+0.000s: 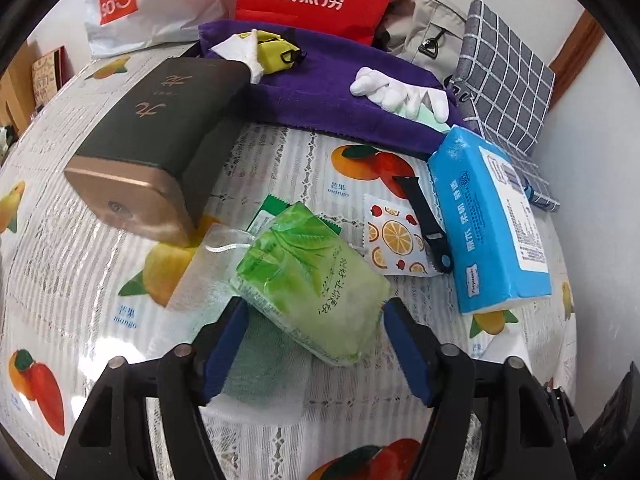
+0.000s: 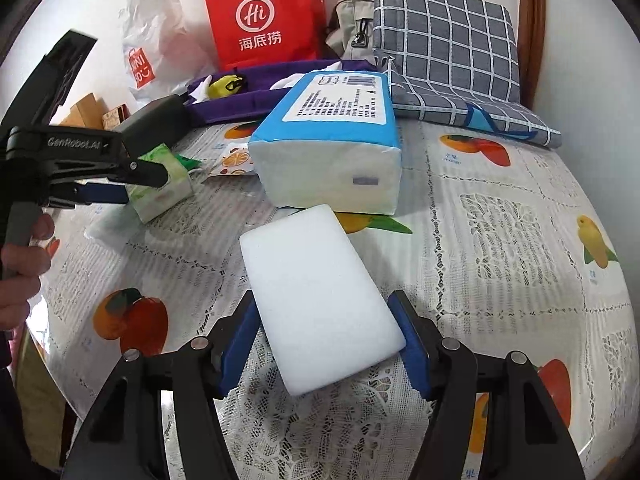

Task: Organize soft objects
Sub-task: 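Carry the white sponge and green soap bag onto the purple towel with both tools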

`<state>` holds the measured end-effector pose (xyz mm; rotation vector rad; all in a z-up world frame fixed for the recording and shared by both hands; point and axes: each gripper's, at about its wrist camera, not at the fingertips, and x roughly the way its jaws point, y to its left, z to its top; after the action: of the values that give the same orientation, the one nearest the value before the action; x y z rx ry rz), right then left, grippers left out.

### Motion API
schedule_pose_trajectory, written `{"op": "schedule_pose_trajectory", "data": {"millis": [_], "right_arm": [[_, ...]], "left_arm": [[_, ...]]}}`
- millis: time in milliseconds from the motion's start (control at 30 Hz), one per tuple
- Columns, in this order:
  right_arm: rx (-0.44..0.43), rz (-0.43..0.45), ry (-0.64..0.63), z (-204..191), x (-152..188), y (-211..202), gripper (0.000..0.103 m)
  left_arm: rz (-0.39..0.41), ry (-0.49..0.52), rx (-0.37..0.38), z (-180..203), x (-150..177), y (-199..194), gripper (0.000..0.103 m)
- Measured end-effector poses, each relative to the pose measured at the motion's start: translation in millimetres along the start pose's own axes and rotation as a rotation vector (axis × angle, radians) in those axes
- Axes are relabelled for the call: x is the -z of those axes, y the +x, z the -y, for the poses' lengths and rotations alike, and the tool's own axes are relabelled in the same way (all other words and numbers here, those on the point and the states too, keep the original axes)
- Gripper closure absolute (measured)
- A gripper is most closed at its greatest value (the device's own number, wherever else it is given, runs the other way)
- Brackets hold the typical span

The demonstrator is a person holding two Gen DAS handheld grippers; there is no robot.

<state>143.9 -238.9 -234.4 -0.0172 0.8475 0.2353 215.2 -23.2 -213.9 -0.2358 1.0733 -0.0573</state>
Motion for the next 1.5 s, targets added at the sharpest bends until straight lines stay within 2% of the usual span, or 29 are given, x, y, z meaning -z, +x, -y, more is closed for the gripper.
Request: {"op": "schedule_pose_trajectory", "data": {"millis": [133,200,233,267,300,400,500,633,767,867,933,1000,1033,1300,1400,1500], "right_arm": [[0.011,-0.001,-0.013,-2,-1,2,0.036],[0.008,-0.003,-0.01,-1,-1,2,0.036],[0.008,-0.003,-0.008,-2,-1,2,0.036],[0.011,-0.003,-0.007,-2,-1,2,0.036],[0.015,-0.004,-0.01,-3,-2,2,0.036],[0.025,-0.006,-0.016,-4,-2,3,0.036],[0.027,-0.008,-0.008,-3,-2,3,0.038],[0.034,-0.014,0.0,-3,-3,2,0.039],[0.037,-0.022,0.001,-5,-1,0,0.04],[0.036,-0.025,0.005,-5,1,-1,0.04],[0.038,-0.026,0.006,-6,2,-2,0.04],[0.041,-0.028,0.004,-7,3,-2,0.04],[0.043,-0.028,0.002,-7,4,-2,0.04],[0.028,-0.032,0.02,-5,5,-6,0.042],[-0.011,-0.037,0.063,2,2,-8,0.043],[0.017,-0.024,0.044,2,0,-13,0.043]], "left_arm": [[0.04,0.072,-0.022,10,2,3,0.034],[0.049,0.098,-0.038,12,3,4,0.044],[0.051,0.103,-0.037,12,3,4,0.046],[0.053,0.104,-0.028,11,3,3,0.048],[0.053,0.101,-0.018,9,3,2,0.055],[0.046,0.092,0.019,2,3,-3,0.065],[0.036,0.1,0.046,-4,6,-9,0.069],[0.03,0.109,0.059,-14,12,-19,0.07],[0.008,0.06,0.101,-38,20,-29,0.07],[-0.01,0.043,0.091,-53,27,-35,0.07],[-0.026,0.026,0.073,-61,31,-35,0.065],[-0.042,0.006,0.063,-66,33,-34,0.039],[-0.036,-0.003,0.072,-68,34,-35,0.037],[-0.034,-0.025,0.052,-53,27,-32,0.033],[-0.036,-0.025,0.032,-44,24,-27,0.033],[-0.045,-0.02,-0.004,-34,19,-20,0.033]]}}
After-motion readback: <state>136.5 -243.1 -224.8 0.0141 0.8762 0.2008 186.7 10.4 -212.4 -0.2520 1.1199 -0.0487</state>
